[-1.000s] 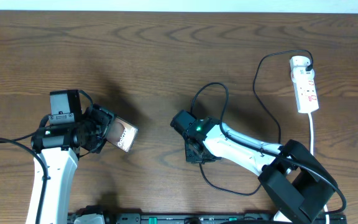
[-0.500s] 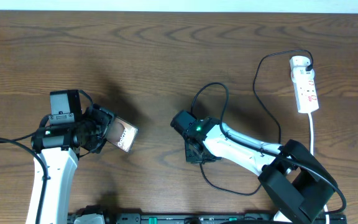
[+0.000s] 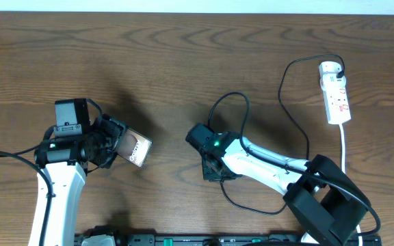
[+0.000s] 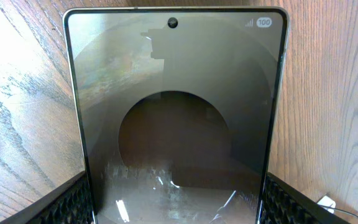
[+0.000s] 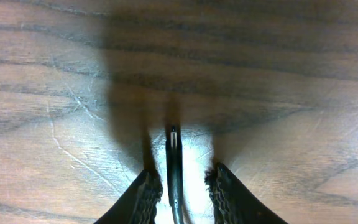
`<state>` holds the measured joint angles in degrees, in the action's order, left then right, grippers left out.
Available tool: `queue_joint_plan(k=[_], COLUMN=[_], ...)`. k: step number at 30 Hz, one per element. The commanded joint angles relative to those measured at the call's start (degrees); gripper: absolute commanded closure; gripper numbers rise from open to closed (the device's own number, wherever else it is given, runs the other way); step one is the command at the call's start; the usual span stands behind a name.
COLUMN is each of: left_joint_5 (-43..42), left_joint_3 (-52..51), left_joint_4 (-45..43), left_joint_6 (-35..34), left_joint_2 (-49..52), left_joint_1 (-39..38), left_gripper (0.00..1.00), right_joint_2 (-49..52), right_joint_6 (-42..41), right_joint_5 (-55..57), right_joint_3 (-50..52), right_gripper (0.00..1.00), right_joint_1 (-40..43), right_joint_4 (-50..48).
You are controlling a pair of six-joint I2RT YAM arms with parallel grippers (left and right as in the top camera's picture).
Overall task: Plug charger to phone and switch on socket
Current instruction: 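Lower the right gripper and close on the cable's connector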
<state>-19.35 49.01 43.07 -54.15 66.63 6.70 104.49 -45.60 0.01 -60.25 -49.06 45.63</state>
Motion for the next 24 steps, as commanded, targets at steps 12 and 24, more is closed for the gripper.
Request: queue_joint_plan(k=[12,24], left_joint_5=[-0.48,-0.48], left_joint_3=[1.84,1.84], left_joint_4=[-0.24,-0.22], left_joint_6=[-0.28,-0.28], left_joint_2=[-0.42,-0.39], left_joint_1=[0.26,0.26], left_gripper=[0.93,0.93], right_joint_2=[0.52,0.52], right_joint_6=[-0.22,-0.24], right_joint_5=[0.55,1.18], right_joint_3=[1.44,1.44], right_gripper=[0.69,0.71], right_joint_1=[-0.55,-0.55], right_joint_4=[-1.05,-1.70])
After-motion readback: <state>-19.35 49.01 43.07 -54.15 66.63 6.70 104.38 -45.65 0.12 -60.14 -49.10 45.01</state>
